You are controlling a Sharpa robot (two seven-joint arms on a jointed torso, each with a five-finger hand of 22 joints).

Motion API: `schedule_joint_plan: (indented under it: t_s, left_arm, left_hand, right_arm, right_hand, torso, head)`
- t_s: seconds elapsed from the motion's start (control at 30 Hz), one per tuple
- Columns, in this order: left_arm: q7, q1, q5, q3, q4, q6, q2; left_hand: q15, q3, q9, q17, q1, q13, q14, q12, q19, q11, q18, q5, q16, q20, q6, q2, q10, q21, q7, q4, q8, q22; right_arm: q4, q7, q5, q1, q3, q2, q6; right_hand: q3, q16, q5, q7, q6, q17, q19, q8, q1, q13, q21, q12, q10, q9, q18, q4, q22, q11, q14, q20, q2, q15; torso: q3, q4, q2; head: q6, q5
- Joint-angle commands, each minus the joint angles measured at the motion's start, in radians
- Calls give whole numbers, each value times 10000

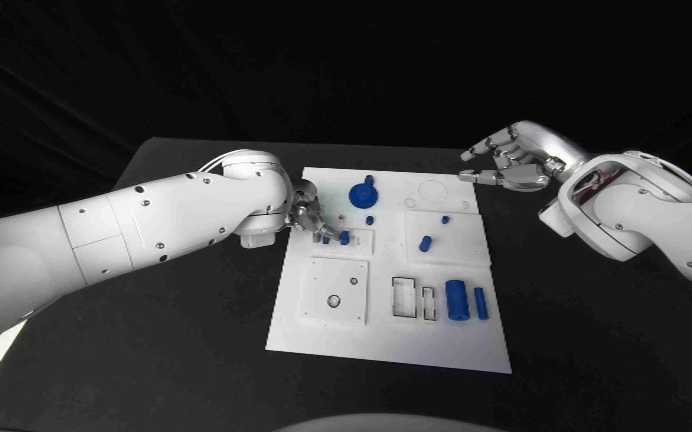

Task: Assemble the parts on the task board

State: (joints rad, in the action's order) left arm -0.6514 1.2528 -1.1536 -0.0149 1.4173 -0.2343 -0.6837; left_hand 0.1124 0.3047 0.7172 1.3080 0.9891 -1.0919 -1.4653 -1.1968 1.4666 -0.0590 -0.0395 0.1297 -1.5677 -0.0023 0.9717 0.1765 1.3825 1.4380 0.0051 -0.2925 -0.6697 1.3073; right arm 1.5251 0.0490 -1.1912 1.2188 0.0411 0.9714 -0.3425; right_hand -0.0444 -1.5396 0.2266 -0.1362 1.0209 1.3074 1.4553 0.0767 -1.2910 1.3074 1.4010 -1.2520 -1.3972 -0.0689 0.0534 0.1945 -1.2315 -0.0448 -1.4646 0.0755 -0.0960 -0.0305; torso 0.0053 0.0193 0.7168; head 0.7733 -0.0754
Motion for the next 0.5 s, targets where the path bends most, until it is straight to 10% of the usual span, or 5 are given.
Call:
schedule_joint_plan:
  t_s: [0.03, 0.17, 0.27, 0.37, 0.5]
  left_arm:
    - [-35, -20, 564, -5, 93, 760, -121]
    - [210, -8, 1666, 21, 213, 1641, -274]
    - [895, 9, 2705, 37, 287, 2188, -412]
    - [1990, 18, 3578, 44, 338, 2733, -528]
    - [3471, 23, 4091, 47, 338, 3328, -611]
  left_hand:
    - [3, -422, 1, 2628, -45, 374, -1055, 348, 433, 45, -78, 52, -31, -28, -290, -17, -314, -289, 89, 3, 53, 636]
    - [-174, -725, -211, 2628, 190, 1976, -1055, 1762, 74, 273, -307, 69, -31, 108, -901, -168, -1377, -1224, 352, -11, 372, -419]
    - [-442, -812, -553, 1323, 359, 3741, -613, 3418, -843, 595, -802, 70, 868, 330, -1551, -204, -2772, -3551, 672, -12, 702, -2876]
    - [-861, -748, -887, -2043, 687, 4155, 949, 4078, -2432, 978, -1368, 68, 3780, 644, -2402, -290, -4066, -7196, 1173, -6, 968, -6358]
    - [-1184, -719, -1248, -5462, 1216, 4737, 2603, 4563, -2767, 1410, -1397, 65, 7250, 1082, -2989, -193, -4904, -8665, 1539, -29, 988, -7405]
  right_arm:
    - [0, 14, -43, -6, 0, -8, 110]
    - [-11, 20, -43, -6, 0, -18, 111]
    - [-20, 23, -43, -6, 0, -24, 111]
    - [-32, 24, -43, -7, 0, -30, 112]
    - [-43, 22, -43, -7, 0, -31, 115]
  right_hand:
    - [46, 62, -10, 35, 40, 2002, -86, 54, 3, 198, -34, 35, 62, 6, 144, 21, 9, -26, -906, -17, 65, 29]
    - [46, 62, -10, 35, 40, 2002, -86, 54, 3, 198, -34, 35, 62, 6, 144, 21, 9, -26, -906, -17, 65, 29]
    - [56, 59, -5, 35, 39, 2006, -85, 53, 9, 198, -33, 34, 62, 6, 143, 30, 6, -26, -907, -17, 62, 29]
    - [69, 57, 1, 34, 38, 2011, -84, 53, 15, 198, -32, 33, 62, 7, 142, 39, 2, -26, -908, -17, 59, 29]
    - [74, 58, 5, 34, 38, 2010, -84, 53, 20, 195, -34, 37, 64, 7, 142, 46, 4, -27, -908, -17, 60, 29]
  torso:
    - [3, -4, 5]
    - [5, 0, -3]
    - [4, -2, 2]
    - [-1, -1, 7]
    - [-4, 4, -1]
  head:
    - [-3, 20]
    - [-5, 17]
    - [-11, 24]
    - [-17, 47]
    - [-8, 82]
